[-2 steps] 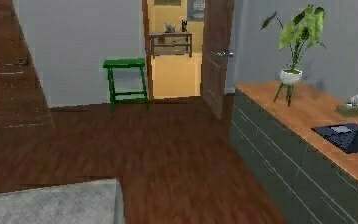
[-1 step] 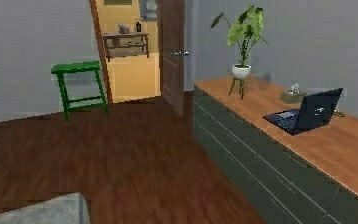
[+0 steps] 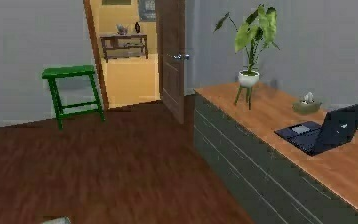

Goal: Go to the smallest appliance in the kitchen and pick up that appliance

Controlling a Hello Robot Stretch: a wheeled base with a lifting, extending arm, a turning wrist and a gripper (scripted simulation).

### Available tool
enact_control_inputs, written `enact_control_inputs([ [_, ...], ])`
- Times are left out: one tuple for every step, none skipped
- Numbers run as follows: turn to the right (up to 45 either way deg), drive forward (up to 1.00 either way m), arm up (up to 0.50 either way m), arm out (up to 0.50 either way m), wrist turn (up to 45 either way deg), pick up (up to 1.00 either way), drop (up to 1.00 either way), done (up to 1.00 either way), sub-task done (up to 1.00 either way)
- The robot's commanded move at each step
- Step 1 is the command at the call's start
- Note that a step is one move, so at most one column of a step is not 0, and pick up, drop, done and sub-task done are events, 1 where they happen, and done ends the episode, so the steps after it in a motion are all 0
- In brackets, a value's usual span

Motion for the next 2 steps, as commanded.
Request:
enact_control_inputs([
  [-12.0,0.00,0.00,0.00,0.0,0.00,0.00,0.00,0.00],
  [0.0,1.00,0.00,0.00,0.0,0.00,0.00,0.00,0.00],
])
